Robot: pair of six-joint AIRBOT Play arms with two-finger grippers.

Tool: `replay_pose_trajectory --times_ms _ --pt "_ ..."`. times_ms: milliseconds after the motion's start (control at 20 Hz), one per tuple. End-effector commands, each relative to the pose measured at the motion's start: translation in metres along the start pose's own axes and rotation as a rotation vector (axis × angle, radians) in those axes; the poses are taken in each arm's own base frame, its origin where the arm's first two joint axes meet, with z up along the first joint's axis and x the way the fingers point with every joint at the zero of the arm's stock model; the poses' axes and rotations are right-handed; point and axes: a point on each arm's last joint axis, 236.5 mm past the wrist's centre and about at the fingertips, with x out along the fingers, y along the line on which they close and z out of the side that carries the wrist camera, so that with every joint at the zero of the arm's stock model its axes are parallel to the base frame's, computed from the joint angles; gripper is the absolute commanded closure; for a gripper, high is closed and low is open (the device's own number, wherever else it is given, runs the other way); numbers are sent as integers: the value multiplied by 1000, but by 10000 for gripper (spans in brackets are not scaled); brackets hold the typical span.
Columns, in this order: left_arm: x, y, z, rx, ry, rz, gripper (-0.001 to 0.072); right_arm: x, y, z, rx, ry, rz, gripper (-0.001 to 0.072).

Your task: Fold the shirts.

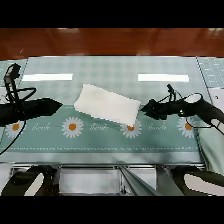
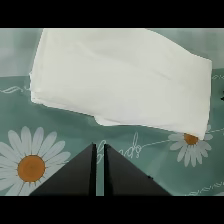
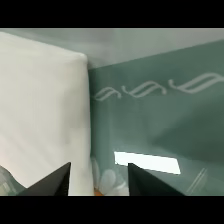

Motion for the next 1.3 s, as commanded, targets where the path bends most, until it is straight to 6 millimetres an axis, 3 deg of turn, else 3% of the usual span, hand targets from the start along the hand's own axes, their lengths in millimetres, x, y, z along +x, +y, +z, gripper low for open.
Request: replay_pose_trajectory --times_ms 0,100,250,300,350,400,450,550,750,1000,1150,1250 --pt "1 0 -1 -4 5 -2 614 28 8 -13 74 80 106 294" --pt "1 0 -1 -4 5 -1 615 39 18 -20 31 109 102 294" --pt "1 0 -1 -4 5 -1 614 51 50 -19 -55 125 122 300" --pt "1 0 -1 -5 5 -2 614 54 63 -17 -75 131 133 339" --pt "1 0 -1 -4 5 -1 614 56 78 -17 -105 135 148 450" --pt "1 0 -1 -4 5 -1 615 55 95 -14 -168 129 166 636" --pt "1 0 -1 -5 5 -2 615 51 116 -13 -250 124 195 680" --pt "1 0 -1 -4 5 -1 615 36 151 -1 -402 104 209 681" --pt "1 0 -1 -4 5 -1 614 -31 204 49 -618 -7 45 681" --pt "1 0 -1 -4 6 -1 615 -141 237 85 -788 -171 -167 681" --pt "1 0 -1 -5 6 -2 615 -212 239 105 -736 -301 -176 681" --pt "1 -1 -1 -9 5 -9 614 -258 218 119 -647 -380 -197 681"
